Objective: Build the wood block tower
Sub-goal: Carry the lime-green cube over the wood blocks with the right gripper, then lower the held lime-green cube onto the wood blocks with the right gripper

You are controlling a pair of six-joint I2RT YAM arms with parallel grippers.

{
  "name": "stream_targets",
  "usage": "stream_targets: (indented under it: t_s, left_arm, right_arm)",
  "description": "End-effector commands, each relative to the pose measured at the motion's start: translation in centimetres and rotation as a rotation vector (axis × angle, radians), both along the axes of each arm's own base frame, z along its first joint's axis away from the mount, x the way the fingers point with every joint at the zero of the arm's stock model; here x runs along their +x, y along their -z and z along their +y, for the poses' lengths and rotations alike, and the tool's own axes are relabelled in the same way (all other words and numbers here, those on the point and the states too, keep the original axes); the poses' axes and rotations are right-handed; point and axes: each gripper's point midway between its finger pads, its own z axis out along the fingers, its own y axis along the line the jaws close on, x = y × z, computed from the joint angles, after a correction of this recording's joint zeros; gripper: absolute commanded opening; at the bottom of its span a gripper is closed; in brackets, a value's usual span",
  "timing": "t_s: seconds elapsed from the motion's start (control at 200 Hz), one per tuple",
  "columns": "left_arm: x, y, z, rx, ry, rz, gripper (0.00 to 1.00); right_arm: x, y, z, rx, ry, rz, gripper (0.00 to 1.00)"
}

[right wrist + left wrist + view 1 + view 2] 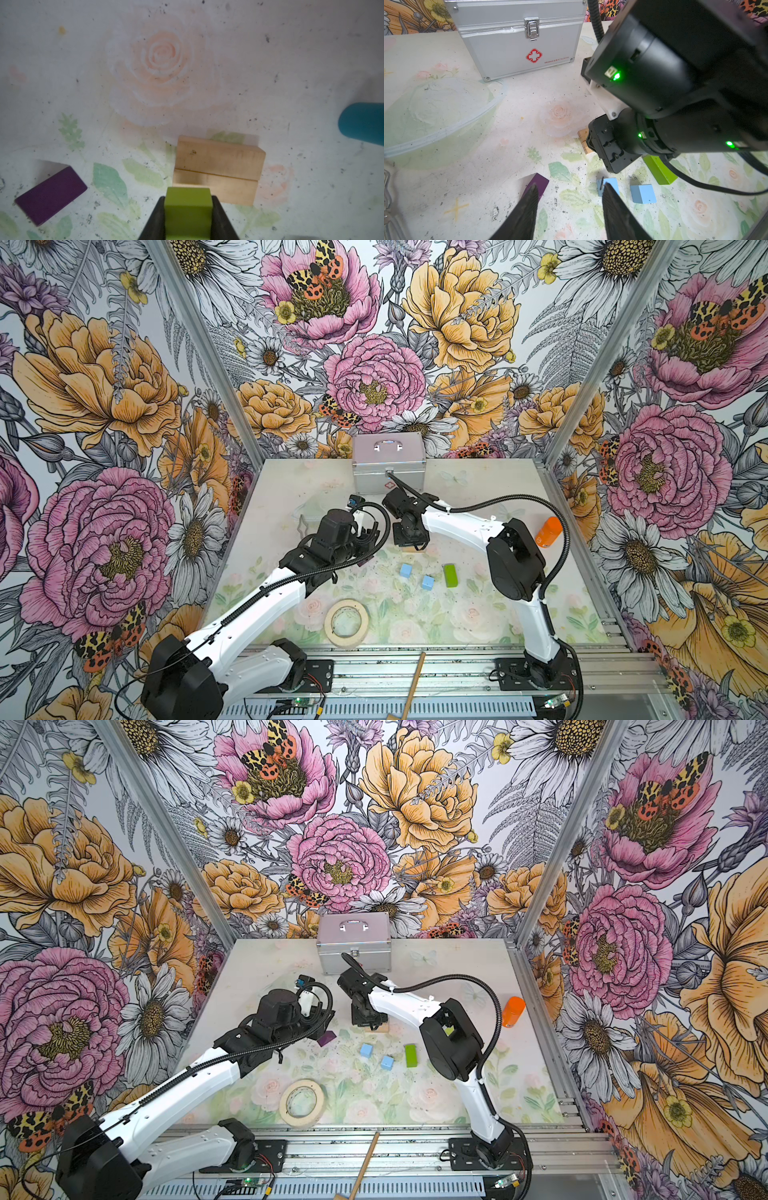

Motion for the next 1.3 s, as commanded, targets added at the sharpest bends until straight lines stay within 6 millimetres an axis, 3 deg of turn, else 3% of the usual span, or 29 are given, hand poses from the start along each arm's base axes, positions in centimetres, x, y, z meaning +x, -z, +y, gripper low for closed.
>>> stream_targets:
  t_s: [0.0, 1.296]
  left_arm:
    - [0.3, -0.3, 0.2, -0.017, -0.018, -0.019, 0.52]
    - [0.3, -0.3, 0.1, -0.017, -0.011, -0.019, 0.52]
  right_arm:
    - [0.8, 0.2, 0.3, 0.012, 0.007, -0.008, 0.00]
    - [1.4, 1.1, 0.1, 0.009, 0.053, 0.002, 0.00]
